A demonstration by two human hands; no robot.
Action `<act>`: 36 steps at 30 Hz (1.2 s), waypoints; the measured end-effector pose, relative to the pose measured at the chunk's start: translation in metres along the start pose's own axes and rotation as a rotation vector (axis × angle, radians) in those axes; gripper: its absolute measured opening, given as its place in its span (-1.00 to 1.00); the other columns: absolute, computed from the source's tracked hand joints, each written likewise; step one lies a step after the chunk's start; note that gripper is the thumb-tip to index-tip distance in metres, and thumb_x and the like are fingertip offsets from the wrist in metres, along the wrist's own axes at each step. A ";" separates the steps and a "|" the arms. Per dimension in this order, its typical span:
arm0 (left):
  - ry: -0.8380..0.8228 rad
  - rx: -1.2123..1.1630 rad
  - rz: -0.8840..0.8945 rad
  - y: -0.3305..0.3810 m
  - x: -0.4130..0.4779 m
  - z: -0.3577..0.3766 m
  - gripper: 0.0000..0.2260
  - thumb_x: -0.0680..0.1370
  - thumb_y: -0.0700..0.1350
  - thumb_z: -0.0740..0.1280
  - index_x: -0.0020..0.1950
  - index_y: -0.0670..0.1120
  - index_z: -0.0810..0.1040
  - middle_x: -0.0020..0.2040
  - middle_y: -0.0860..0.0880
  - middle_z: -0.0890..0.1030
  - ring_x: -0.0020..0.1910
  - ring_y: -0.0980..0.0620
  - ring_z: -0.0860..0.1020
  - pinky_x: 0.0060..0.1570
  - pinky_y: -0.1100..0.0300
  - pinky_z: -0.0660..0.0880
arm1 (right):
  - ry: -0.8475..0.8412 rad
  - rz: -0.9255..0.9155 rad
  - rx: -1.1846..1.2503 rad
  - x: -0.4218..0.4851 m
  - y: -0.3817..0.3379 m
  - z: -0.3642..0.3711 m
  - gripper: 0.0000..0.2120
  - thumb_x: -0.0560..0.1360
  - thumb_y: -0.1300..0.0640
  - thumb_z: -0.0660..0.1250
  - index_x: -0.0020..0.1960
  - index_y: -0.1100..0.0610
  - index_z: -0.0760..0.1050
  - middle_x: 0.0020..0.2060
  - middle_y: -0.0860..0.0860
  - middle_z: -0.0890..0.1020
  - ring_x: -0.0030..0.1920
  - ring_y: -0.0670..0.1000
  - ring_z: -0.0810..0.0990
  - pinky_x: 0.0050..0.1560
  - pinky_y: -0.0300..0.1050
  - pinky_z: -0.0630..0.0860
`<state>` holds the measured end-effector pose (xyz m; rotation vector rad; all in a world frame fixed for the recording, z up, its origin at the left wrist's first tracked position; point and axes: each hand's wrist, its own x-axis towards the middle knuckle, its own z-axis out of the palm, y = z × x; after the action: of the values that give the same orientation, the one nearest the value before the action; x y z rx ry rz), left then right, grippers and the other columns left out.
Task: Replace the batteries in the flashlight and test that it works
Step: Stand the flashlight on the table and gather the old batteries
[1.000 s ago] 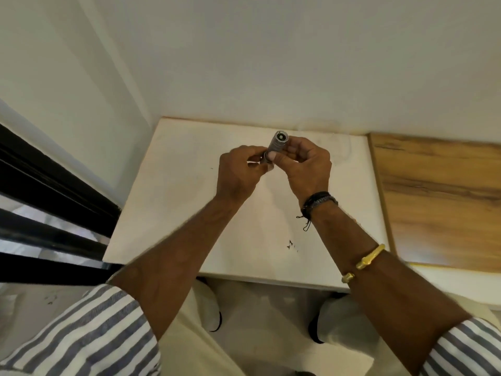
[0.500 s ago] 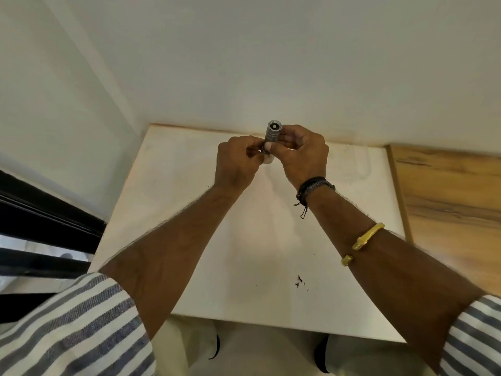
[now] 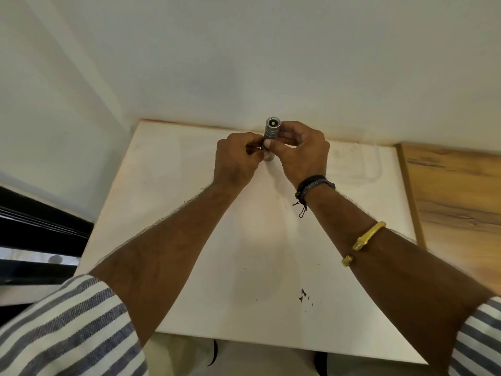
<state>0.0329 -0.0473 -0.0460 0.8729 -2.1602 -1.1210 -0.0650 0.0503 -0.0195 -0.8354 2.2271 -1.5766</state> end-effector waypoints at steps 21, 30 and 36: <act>0.020 0.002 0.043 -0.007 0.038 0.008 -0.79 0.46 -0.23 0.44 0.07 -0.08 0.72 -0.09 0.02 0.74 -0.16 0.18 0.68 -0.02 0.16 0.63 | 0.064 -0.041 -0.022 0.037 0.006 0.015 -0.68 0.38 0.26 0.59 0.12 0.17 0.67 -0.06 -0.03 0.75 -0.08 -0.12 0.72 0.03 -0.29 0.64; 0.046 -0.020 -0.033 -0.002 0.032 0.008 -0.65 0.44 -0.14 0.53 0.21 -0.15 0.64 0.07 -0.05 0.71 -0.05 0.11 0.64 -0.03 0.41 0.54 | 0.061 0.011 -0.024 0.033 0.000 0.012 -0.60 0.37 0.25 0.60 0.18 0.19 0.63 0.03 0.03 0.73 0.02 -0.05 0.70 0.10 -0.21 0.64; 0.180 -0.032 -0.096 0.019 -0.005 -0.002 -0.69 0.48 -0.14 0.49 0.21 -0.15 0.62 0.09 -0.05 0.70 -0.02 0.09 0.65 -0.04 0.45 0.51 | 0.148 0.020 -0.001 0.000 -0.011 -0.011 -0.68 0.42 0.22 0.57 0.15 0.17 0.63 -0.02 0.01 0.73 -0.04 -0.04 0.69 0.03 -0.27 0.64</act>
<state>0.0317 -0.0359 -0.0299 1.0314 -1.9679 -1.0760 -0.0675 0.0557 -0.0052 -0.7149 2.3300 -1.6780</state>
